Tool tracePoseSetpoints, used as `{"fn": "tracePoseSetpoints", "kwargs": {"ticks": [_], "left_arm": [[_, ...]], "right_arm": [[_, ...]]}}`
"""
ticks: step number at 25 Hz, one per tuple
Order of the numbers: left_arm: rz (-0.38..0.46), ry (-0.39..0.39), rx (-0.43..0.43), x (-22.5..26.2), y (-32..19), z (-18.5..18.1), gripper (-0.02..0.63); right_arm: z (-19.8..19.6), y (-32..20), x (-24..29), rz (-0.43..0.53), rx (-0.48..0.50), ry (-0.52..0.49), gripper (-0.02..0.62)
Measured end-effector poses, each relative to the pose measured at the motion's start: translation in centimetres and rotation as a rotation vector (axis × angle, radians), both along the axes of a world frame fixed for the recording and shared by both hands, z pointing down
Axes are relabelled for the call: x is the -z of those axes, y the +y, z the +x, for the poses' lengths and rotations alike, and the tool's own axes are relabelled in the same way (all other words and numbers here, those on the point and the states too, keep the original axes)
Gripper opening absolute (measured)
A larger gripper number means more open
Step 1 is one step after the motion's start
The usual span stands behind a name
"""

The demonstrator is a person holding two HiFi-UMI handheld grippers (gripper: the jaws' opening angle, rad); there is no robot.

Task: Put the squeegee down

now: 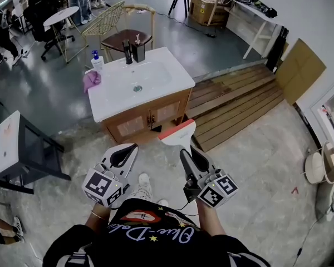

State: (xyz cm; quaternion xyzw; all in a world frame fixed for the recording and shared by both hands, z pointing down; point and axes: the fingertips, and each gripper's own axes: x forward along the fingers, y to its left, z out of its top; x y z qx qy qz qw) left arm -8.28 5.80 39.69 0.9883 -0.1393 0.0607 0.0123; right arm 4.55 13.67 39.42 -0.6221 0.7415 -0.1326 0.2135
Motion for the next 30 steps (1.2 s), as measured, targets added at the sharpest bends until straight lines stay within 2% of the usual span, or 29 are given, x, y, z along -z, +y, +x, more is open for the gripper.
{"fn": "tracePoseSetpoints", "kwargs": {"ticks": [3,8,19,30], "left_arm": [[-0.002,0.003,-0.011,-0.1,-0.2,0.6,0.005],[0.003,0.015,-0.045,0.3,-0.2,2.1,0.005],[0.001,0.016,-0.027,0.1,-1.3,2.0,0.006],[-0.001,0.027,-0.032,0.3,-2.4,2.3,0.006]], "right_arm": [[0.0,0.0,0.0,-0.002,-0.002,0.005,0.107],[-0.4,0.1,0.3,-0.008,0.005,0.067,0.107],[-0.1,-1.1,-0.1,-0.018,0.012,0.045,0.107],[0.0,-2.2,0.2,-0.021,0.008,0.063,0.108]]}}
